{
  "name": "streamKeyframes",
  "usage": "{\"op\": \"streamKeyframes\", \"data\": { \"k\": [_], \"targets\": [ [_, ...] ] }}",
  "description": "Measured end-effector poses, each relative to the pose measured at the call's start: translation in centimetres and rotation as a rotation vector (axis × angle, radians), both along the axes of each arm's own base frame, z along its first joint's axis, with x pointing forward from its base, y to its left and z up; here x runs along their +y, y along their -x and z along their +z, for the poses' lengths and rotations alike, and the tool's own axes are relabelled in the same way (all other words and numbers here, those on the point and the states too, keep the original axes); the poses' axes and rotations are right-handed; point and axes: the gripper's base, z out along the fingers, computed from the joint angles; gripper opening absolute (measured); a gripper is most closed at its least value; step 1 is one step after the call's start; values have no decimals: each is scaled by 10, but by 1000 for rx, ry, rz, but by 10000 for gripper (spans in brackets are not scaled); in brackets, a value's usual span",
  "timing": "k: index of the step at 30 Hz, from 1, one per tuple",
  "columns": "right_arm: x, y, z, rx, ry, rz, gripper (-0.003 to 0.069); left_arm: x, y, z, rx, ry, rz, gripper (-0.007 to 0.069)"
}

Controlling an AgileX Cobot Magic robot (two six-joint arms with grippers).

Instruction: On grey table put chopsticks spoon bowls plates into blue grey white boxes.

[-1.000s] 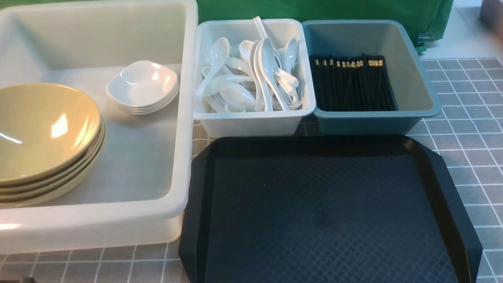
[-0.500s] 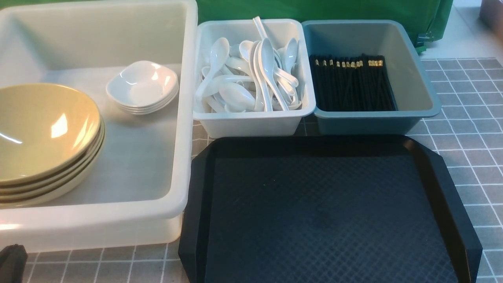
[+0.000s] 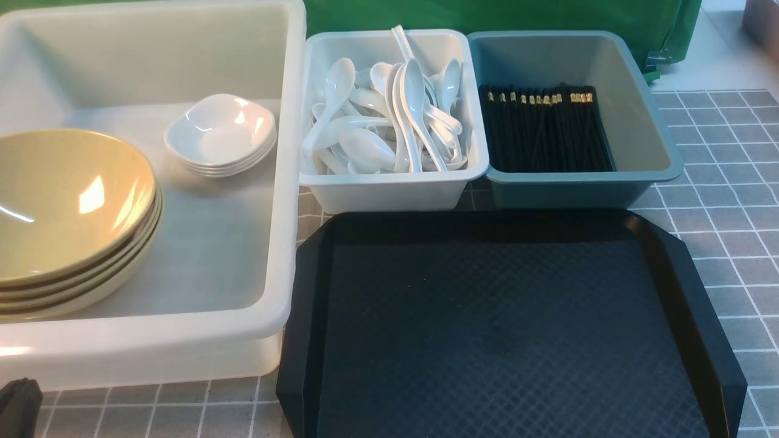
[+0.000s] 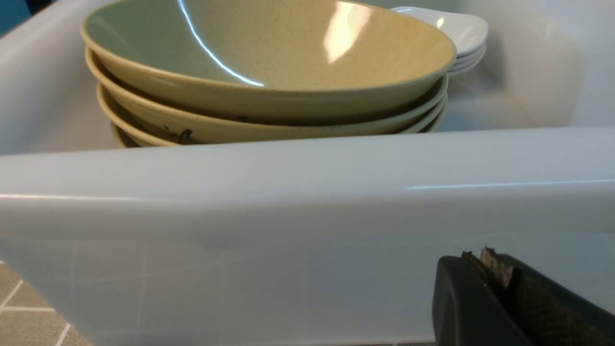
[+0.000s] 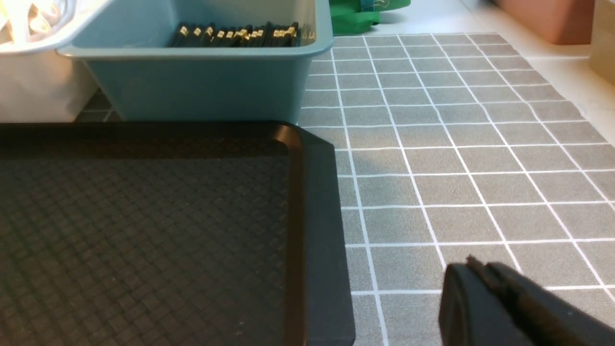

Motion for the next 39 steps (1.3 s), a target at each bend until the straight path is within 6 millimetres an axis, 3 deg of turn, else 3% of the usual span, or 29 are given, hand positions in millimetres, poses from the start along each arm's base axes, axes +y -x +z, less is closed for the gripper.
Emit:
{"op": "streamKeyframes", "data": {
  "k": [39],
  "targets": [
    [0, 0, 0, 0, 0, 0, 99, 0, 0, 0, -1, 0, 0, -11]
  ]
}}
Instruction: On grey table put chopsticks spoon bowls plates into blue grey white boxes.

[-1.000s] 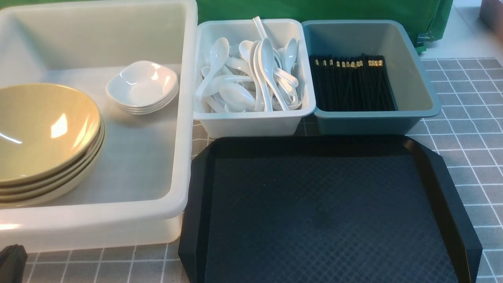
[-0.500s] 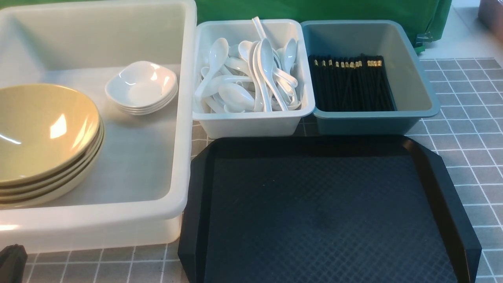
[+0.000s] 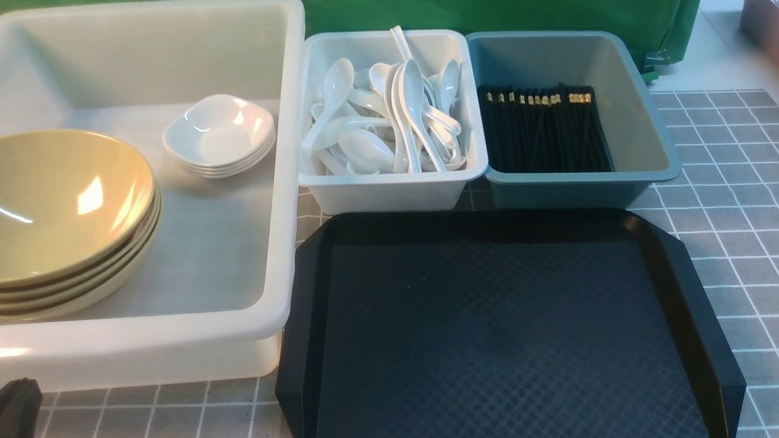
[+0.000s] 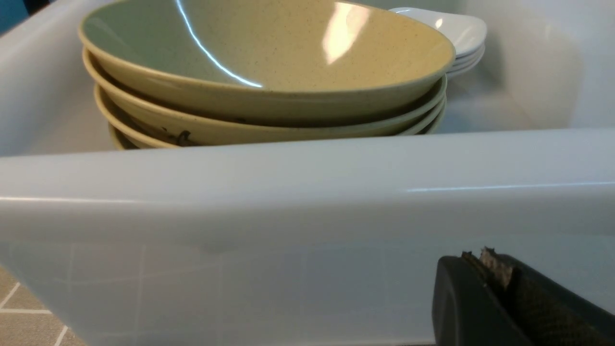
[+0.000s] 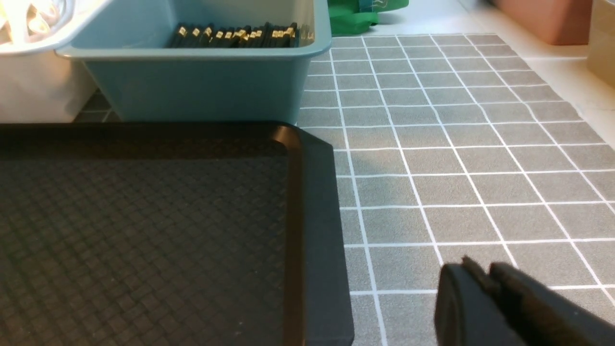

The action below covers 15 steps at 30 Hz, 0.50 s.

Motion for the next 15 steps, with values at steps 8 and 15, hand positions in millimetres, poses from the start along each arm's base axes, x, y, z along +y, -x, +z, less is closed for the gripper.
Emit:
{"op": "streamKeyframes", "data": {
  "k": [8, 15],
  "targets": [
    [0, 0, 0, 0, 0, 0, 101, 0, 0, 0, 0, 0, 0, -11],
    [0, 0, 0, 0, 0, 0, 113, 0, 0, 0, 0, 4, 1, -11]
  ]
}}
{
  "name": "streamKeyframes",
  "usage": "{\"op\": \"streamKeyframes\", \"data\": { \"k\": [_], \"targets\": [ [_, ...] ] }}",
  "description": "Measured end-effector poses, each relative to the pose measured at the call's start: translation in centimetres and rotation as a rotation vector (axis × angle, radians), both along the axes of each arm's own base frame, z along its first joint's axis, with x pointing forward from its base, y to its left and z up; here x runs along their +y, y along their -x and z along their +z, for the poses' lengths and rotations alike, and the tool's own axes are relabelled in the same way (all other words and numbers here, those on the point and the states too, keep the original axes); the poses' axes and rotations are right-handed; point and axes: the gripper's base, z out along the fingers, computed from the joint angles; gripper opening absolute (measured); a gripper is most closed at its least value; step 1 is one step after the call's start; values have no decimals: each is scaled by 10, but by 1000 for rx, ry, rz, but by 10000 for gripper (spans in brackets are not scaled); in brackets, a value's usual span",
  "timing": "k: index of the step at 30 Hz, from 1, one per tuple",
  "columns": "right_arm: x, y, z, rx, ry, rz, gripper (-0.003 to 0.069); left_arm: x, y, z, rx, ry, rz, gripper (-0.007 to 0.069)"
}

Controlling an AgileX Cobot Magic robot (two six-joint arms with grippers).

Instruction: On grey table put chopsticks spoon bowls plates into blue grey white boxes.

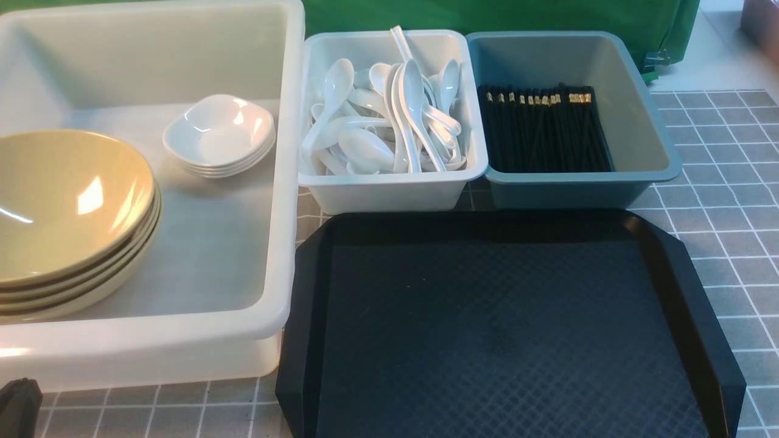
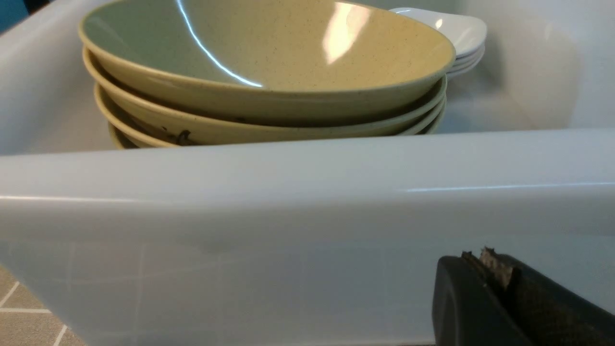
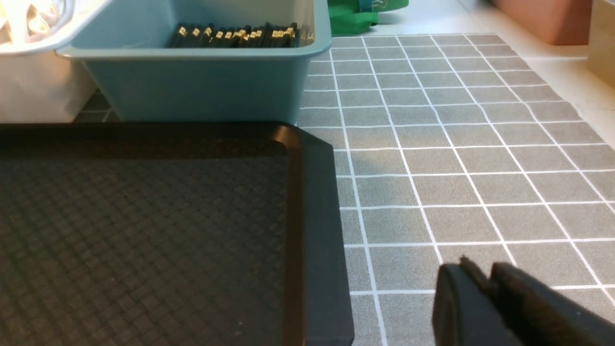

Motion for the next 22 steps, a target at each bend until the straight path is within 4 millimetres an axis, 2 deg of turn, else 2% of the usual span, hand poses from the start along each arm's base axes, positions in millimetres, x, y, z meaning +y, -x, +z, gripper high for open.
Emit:
{"op": "streamKeyframes", "data": {
  "k": [22],
  "targets": [
    [0, 0, 0, 0, 0, 0, 130, 0, 0, 0, 0, 5, 1, -11]
  ]
}}
